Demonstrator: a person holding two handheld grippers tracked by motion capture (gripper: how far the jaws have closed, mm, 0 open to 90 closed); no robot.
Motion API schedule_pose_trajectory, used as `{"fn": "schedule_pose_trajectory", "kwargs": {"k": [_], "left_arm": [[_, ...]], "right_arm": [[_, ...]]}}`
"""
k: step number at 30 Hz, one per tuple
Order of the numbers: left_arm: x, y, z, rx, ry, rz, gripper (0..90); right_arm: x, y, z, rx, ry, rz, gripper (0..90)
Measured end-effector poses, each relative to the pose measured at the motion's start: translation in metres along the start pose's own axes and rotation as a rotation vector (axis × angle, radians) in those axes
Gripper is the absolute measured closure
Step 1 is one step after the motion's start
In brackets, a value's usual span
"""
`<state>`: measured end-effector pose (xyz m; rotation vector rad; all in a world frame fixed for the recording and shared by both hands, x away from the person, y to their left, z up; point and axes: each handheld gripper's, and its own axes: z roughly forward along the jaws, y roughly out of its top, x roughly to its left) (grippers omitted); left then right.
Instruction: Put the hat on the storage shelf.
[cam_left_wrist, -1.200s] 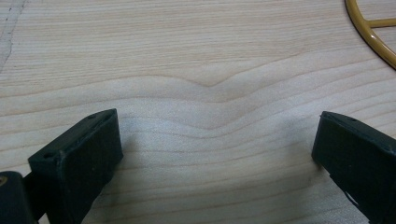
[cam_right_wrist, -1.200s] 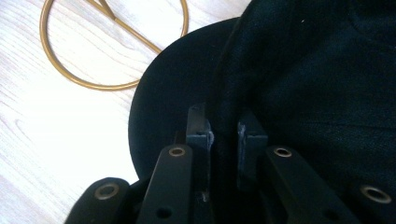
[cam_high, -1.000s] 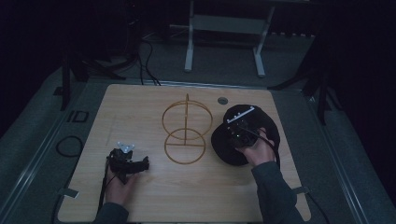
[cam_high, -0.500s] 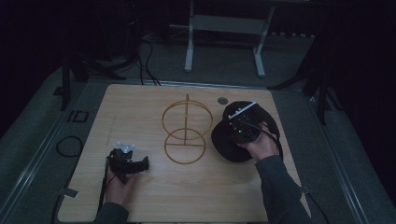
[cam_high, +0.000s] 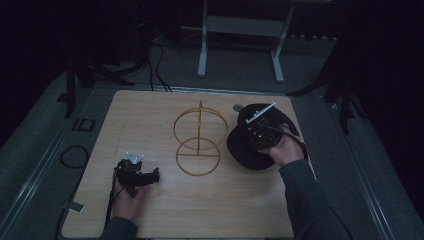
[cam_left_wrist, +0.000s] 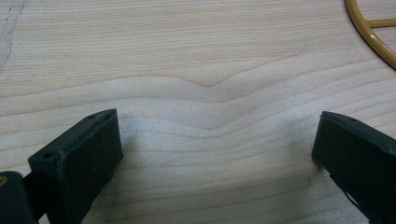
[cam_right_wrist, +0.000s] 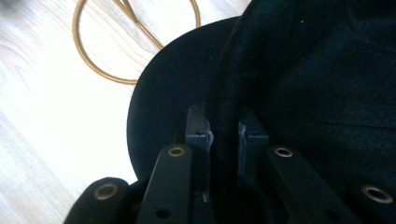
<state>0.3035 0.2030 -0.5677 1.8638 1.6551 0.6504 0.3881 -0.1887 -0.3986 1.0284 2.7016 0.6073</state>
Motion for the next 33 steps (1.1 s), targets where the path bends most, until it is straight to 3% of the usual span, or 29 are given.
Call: {"fn": "schedule_pose_trajectory", "kwargs": {"k": [5, 17, 33], "left_arm": [[0.0, 0.0, 0.0, 0.0, 0.0, 0.0, 1.2], [0.0, 0.0, 0.0, 0.0, 0.0, 0.0, 1.2], [0.0, 0.0, 0.0, 0.001, 0.0, 0.001, 1.2]], "right_arm": [[-0.004, 0.003, -0.007, 0.006, 0.013, -0.015, 79.1], [0.003, 0.017, -0.016, 0.045, -0.024, -0.081, 79.0], [0.003, 0.028, -0.036, 0.034, -0.02, -0.118, 78.9]]}}
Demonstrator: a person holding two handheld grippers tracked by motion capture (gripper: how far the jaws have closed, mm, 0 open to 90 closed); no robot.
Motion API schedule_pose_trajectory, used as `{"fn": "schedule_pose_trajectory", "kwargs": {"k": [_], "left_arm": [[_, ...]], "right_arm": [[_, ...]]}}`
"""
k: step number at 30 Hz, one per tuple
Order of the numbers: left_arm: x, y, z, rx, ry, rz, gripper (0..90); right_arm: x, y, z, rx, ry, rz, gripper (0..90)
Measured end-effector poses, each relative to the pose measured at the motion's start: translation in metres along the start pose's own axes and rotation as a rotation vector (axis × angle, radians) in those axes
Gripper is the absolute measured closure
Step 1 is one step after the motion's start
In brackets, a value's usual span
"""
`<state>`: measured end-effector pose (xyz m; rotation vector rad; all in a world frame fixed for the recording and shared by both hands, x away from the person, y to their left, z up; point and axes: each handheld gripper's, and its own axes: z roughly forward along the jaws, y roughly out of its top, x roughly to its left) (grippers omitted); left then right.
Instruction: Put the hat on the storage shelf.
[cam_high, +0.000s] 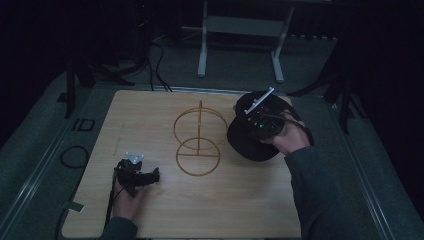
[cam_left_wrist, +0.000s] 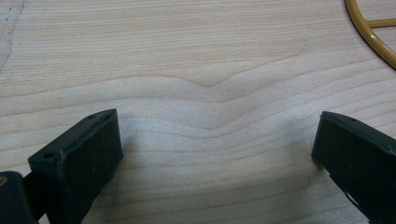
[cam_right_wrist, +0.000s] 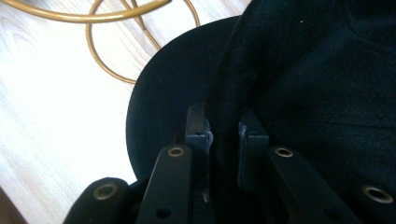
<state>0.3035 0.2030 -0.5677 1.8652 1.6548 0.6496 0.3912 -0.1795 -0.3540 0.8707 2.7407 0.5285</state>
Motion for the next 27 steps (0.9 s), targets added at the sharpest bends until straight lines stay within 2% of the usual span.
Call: {"fn": "schedule_pose_trajectory", "kwargs": {"k": [10, 16, 21, 27], "left_arm": [[0.0, 0.0, 0.0, 0.002, 0.0, 0.002, 1.2], [0.0, 0.0, 0.0, 0.0, 0.0, 0.0, 1.2], [0.0, 0.0, 0.0, 0.0, 0.0, 0.0, 1.2], [0.0, 0.0, 0.0, 0.001, 0.0, 0.0, 1.2]], "right_arm": [[0.0, 0.009, -0.017, -0.032, 0.009, -0.017, 78.9], [0.001, 0.014, -0.024, -0.032, 0.005, -0.031, 78.8], [-0.002, 0.013, -0.031, -0.024, -0.005, -0.025, 78.8], [-0.007, 0.01, -0.043, -0.042, -0.015, -0.016, 78.8]]}}
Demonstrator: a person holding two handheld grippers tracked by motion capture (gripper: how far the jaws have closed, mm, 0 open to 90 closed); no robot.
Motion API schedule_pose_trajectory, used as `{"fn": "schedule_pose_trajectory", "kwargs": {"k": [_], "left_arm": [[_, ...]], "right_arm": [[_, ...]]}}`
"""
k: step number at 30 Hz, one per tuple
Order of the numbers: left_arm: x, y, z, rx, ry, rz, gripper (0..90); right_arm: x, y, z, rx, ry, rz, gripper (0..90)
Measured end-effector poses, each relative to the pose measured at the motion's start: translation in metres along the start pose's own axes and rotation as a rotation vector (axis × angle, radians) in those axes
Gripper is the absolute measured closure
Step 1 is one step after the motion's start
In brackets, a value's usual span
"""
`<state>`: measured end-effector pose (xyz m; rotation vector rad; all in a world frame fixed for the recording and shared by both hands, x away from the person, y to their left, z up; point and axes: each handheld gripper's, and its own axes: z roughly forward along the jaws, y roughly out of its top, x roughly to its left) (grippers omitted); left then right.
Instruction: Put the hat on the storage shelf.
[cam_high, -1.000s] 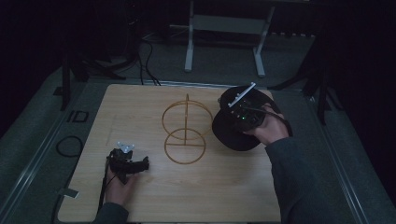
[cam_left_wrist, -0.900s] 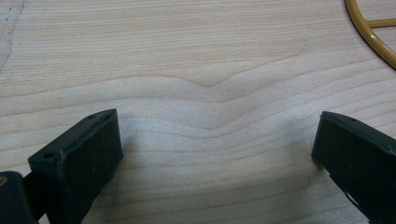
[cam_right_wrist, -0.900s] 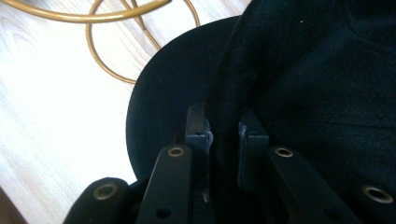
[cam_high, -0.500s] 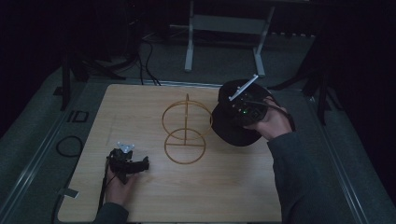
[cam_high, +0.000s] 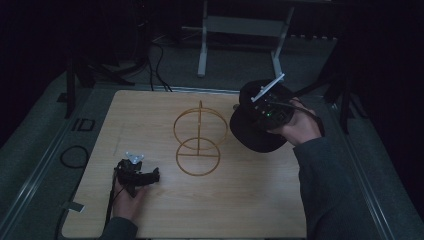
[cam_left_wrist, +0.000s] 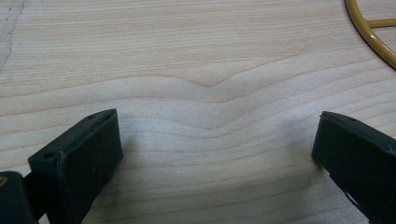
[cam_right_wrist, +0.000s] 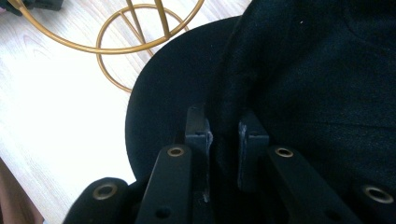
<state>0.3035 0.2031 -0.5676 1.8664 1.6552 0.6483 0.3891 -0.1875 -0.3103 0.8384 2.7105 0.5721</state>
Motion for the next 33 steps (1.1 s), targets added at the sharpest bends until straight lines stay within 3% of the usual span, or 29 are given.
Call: {"fn": "schedule_pose_trajectory", "kwargs": {"k": [21, 25, 33], "left_arm": [[0.0, 0.0, 0.0, 0.002, 0.0, 0.002, 1.2], [0.0, 0.0, 0.0, 0.001, 0.001, 0.002, 1.2], [-0.001, 0.0, 0.001, -0.002, -0.002, 0.003, 1.2]], "right_arm": [[-0.001, 0.007, -0.023, -0.037, 0.005, -0.004, 78.4], [-0.003, 0.008, -0.027, -0.069, 0.028, -0.001, 78.4], [-0.002, 0.012, -0.03, -0.085, 0.051, -0.016, 78.3]]}}
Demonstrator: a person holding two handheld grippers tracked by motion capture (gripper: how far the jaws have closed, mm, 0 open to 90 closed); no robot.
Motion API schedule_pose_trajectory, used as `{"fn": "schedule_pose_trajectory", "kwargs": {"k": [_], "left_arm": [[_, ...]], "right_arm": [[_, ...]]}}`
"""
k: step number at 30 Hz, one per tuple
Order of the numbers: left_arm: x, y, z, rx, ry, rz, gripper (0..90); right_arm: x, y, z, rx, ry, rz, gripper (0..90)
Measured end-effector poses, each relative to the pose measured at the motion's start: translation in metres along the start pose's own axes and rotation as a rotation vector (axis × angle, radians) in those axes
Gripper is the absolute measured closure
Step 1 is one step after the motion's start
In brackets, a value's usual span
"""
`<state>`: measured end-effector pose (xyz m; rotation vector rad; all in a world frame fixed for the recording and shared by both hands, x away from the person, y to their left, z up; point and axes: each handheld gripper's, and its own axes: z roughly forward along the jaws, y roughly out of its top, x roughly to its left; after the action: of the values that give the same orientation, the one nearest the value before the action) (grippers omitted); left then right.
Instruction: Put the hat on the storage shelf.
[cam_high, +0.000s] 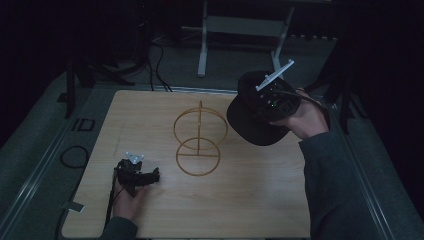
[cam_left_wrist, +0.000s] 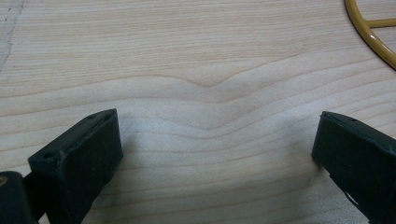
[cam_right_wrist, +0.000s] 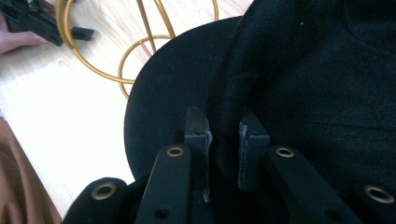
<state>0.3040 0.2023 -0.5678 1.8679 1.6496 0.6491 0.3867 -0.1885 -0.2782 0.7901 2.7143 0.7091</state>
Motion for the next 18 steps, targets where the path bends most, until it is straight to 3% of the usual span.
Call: {"fn": "schedule_pose_trajectory", "kwargs": {"k": [18], "left_arm": [[-0.001, 0.0, 0.0, 0.002, -0.003, 0.005, 1.2]], "right_arm": [[0.01, 0.011, -0.004, -0.034, 0.015, -0.022, 77.8]]}}
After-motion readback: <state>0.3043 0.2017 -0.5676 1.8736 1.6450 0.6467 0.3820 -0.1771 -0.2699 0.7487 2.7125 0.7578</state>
